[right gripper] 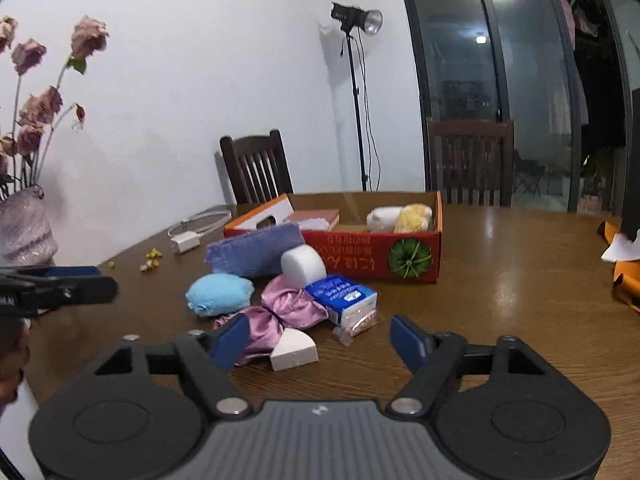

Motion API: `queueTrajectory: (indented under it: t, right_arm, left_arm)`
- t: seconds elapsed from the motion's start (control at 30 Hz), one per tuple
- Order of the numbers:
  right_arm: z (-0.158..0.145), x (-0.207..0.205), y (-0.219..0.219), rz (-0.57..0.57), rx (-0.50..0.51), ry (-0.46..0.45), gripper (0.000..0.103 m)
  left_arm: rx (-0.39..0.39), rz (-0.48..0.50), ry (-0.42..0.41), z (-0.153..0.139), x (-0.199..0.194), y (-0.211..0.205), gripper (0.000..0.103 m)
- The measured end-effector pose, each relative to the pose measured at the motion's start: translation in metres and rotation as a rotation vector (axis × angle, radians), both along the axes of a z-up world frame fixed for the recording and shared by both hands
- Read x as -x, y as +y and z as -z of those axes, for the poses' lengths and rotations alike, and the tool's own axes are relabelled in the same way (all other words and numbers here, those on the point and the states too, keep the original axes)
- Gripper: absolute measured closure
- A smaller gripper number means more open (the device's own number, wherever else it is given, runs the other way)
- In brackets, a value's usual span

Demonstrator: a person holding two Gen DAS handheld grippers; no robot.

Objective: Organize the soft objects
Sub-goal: 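Move both tools back toward the pink satin scrunchie on the table, then close both grippers on the pink satin scrunchie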

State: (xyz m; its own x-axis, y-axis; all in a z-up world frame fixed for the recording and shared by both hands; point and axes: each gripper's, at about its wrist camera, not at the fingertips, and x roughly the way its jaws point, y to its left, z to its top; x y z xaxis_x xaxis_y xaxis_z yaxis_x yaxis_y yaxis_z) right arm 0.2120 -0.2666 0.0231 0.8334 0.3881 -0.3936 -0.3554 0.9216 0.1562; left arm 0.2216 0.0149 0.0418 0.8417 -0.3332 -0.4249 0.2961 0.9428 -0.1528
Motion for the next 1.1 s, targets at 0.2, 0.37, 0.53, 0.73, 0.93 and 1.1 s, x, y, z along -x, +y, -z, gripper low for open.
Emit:
queueTrajectory:
  t: [0.2, 0.37, 0.53, 0.73, 0.93, 1.1]
  right_arm:
    - [0.013, -0.028, 0.005, -0.008, 0.018, 0.038, 0.036]
    - [0.024, -0.051, 0.004, 0.005, 0.016, 0.067, 0.036]
    - [0.037, -0.064, 0.009, 0.014, 0.017, 0.091, 0.037]
    - [0.035, -0.064, 0.017, -0.011, 0.015, 0.070, 0.038]
    - [0.024, -0.059, 0.018, -0.026, -0.017, 0.041, 0.038]
    - [0.021, -0.052, 0.034, -0.122, -0.046, 0.035, 0.038]
  left_arm:
    - [0.053, -0.016, 0.145, 0.040, -0.058, -0.025, 0.000]
    - [0.084, -0.018, 0.202, 0.062, -0.084, -0.031, 0.016]
    - [0.130, 0.020, 0.198, 0.069, -0.086, -0.026, 0.061]
    - [0.106, 0.113, 0.128, 0.043, -0.055, -0.012, 0.068]
    - [0.095, 0.203, 0.151, 0.050, -0.022, 0.009, 0.042]
    - [0.116, 0.037, 0.154, 0.048, -0.009, 0.039, 0.040]
